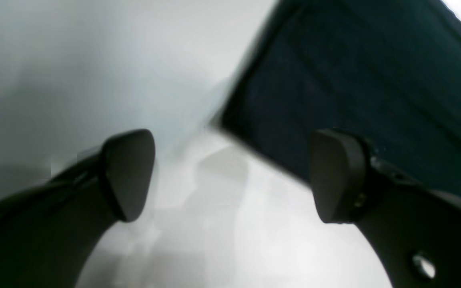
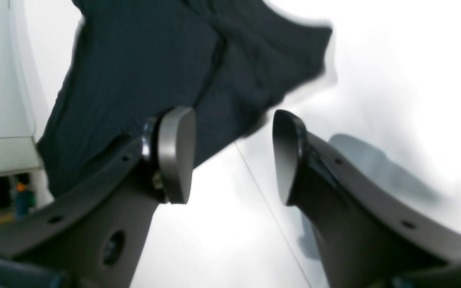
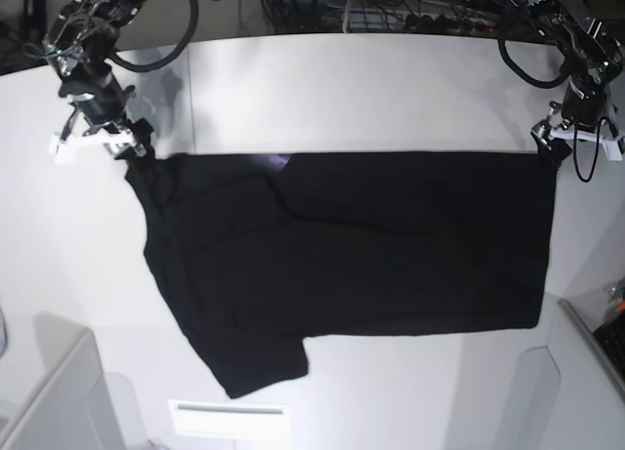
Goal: Fold the T-shirt properly
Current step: 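Grasp the shirt's collar-edge corners again with both grippers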
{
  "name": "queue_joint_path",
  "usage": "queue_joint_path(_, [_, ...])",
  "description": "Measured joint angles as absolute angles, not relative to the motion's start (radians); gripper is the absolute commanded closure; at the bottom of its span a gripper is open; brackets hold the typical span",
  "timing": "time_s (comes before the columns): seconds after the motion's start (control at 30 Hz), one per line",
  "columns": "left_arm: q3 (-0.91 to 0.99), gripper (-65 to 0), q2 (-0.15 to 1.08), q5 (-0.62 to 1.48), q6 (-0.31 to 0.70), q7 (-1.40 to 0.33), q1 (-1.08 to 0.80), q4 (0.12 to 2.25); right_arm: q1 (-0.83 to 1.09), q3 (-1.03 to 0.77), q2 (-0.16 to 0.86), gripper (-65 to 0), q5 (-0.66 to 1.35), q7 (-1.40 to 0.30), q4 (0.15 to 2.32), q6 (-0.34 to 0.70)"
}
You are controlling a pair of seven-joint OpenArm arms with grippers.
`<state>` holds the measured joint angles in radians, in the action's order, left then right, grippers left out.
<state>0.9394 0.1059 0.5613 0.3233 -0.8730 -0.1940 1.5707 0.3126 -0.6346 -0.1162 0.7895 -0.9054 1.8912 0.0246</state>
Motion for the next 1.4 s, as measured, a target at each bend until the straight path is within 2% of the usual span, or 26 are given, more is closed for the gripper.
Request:
queue_joint_path(0.07, [0.944,-57.3,0.105,0.556,0.321,-0.875,-0.191,1.528,0.298,-0.633,-0.116,-36.2,0.787,-0.894,1.83,0.023])
queue_joint_path(0.23, [0.942,-57.1,0.105,0.561,0.321,-0.869,-0.176,1.513,0.263,-0.633,-0.095,-36.3,0.802,-0.823,1.653,0.027])
queue_joint_path(0.43, [0.94,-57.1,0.105,0.558,0.321,-0.874,-0.146,1.509,0.215,-0.633,-0.077,-36.3,0.812,-0.755,1.576,0.033])
queue_joint_path(0.73, [0.941,-57.1,0.111,0.567,0.329,-0.848,-0.078,1.424,0.169,-0.633,-0.066,-36.2,0.816,-0.758,1.531,0.035])
queue_joint_path(1.23, [0.864,-56.8,0.109,0.569,0.328,-0.849,-0.046,1.416,0.167,-0.633,-0.066,-36.2,0.815,-0.755,1.53,0.035])
queue_joint_path(1.3, [0.864,-53.3,0.108,0.569,0.328,-0.849,-0.044,1.416,0.167,-0.633,-0.066,-36.2,0.815,-0.747,1.53,0.035])
queue_joint_path(1.37, [0.864,-43.4,0.108,0.565,0.323,-0.854,-0.041,1.415,0.167,-0.633,-0.066,-36.2,0.815,-0.731,1.529,0.035])
queue_joint_path(1.4, [0.864,-36.4,0.109,0.557,0.32,-0.857,-0.038,1.412,0.167,-0.633,-0.066,-36.0,0.815,-0.731,1.529,0.035])
